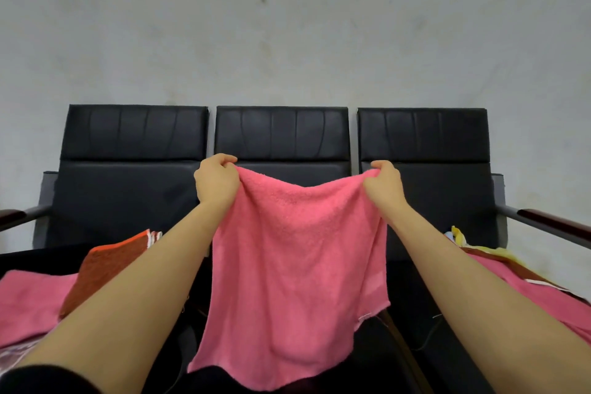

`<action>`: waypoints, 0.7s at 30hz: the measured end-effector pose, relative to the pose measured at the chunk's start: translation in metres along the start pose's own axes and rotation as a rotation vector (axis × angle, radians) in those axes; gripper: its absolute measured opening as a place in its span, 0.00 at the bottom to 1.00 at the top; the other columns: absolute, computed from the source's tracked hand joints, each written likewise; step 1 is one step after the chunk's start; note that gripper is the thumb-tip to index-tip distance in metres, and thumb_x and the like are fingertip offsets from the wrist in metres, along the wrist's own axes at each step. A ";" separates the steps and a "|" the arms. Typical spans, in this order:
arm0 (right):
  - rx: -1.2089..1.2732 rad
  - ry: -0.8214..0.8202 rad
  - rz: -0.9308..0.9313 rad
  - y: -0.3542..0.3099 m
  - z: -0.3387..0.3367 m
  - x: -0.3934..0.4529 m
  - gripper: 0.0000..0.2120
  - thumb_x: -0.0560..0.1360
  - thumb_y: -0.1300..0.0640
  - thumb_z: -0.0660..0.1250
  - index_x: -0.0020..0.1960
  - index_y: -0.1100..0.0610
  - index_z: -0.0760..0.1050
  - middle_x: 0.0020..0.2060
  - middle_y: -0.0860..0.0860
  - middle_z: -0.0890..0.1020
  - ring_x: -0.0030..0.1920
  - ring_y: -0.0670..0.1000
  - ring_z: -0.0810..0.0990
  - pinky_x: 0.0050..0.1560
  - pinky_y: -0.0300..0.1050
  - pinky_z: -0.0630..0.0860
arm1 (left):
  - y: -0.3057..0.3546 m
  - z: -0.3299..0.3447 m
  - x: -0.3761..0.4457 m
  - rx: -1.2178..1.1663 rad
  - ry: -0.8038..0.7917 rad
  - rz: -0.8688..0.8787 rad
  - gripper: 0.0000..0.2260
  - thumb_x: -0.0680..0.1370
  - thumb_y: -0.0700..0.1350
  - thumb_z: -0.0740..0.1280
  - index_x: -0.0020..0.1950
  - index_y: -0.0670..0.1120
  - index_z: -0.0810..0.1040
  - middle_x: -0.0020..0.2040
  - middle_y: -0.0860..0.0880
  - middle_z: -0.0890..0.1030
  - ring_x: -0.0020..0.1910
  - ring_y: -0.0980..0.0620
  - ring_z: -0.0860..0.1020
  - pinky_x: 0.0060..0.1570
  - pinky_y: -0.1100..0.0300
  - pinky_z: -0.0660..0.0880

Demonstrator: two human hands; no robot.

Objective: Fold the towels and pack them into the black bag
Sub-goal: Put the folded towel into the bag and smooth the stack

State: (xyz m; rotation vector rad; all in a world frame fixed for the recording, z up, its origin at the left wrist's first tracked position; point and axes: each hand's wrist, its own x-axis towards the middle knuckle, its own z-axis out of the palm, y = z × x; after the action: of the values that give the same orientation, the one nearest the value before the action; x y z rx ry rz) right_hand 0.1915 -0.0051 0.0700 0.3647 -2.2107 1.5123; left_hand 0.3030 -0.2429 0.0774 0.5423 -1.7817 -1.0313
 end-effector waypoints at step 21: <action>0.505 0.010 0.299 0.020 0.007 0.001 0.08 0.74 0.66 0.68 0.53 0.65 0.79 0.40 0.51 0.79 0.45 0.51 0.79 0.42 0.42 0.76 | -0.035 -0.004 0.001 -0.012 -0.006 -0.080 0.23 0.74 0.29 0.54 0.63 0.42 0.79 0.63 0.43 0.78 0.63 0.45 0.74 0.56 0.63 0.68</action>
State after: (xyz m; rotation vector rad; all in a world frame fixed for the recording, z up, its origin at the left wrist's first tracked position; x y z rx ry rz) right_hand 0.1799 -0.0040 0.0521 0.1778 -1.9127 2.2306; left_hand 0.3031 -0.2647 0.0493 0.6084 -1.7697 -1.0990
